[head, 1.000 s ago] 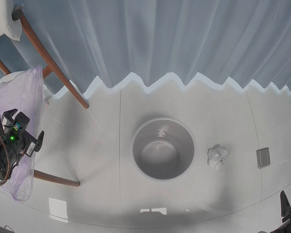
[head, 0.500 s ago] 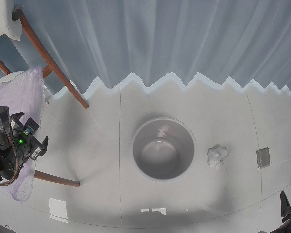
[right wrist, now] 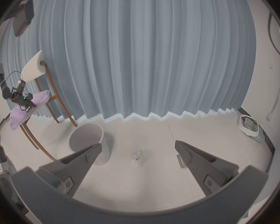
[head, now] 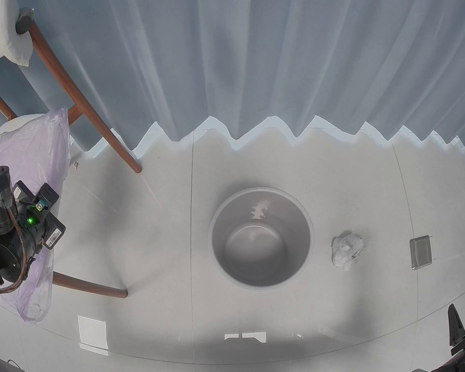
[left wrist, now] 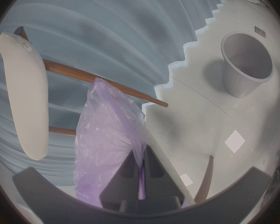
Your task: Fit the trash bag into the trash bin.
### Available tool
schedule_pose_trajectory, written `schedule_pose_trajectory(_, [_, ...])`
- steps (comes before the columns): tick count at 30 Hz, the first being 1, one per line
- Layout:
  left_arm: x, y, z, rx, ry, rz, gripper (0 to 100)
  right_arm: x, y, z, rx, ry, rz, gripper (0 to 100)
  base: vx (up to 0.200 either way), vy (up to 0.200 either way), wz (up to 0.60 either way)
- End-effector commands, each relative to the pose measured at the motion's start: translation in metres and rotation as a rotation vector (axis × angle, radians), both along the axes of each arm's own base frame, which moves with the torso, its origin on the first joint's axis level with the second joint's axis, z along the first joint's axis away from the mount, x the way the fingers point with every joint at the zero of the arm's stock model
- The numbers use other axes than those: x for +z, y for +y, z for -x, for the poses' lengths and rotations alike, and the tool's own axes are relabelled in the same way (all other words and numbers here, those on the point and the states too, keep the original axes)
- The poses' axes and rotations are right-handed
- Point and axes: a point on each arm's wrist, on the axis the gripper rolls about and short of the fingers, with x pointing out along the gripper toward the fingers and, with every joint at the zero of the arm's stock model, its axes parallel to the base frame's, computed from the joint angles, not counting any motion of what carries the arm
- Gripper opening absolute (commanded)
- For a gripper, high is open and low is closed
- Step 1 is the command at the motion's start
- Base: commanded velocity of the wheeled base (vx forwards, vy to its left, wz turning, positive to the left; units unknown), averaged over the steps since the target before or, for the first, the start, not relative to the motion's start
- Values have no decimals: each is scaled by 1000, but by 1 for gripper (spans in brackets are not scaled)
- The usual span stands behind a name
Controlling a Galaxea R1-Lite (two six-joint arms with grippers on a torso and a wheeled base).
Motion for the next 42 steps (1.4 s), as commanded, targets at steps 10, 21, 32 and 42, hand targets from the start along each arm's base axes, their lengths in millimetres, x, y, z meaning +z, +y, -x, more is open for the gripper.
schedule_pose_trajectory(10, [29, 2, 32, 20, -154, 282, 0, -5, 0, 0, 0, 0, 0, 100, 0, 0, 0])
schedule_pose_trajectory(21, [45, -7, 49, -219, -201, 764, 0, -5, 0, 0, 0, 0, -2, 100, 0, 0, 0])
schedule_pose_trajectory(32, [56, -5, 60, -476, -125, 1185, 0, -5, 0, 0, 0, 0, -2, 100, 0, 0, 0])
schedule_pose_trajectory(42, [84, -9, 79, -601, -73, 1719, 0, -5, 0, 0, -1, 0, -5, 100, 0, 0, 0])
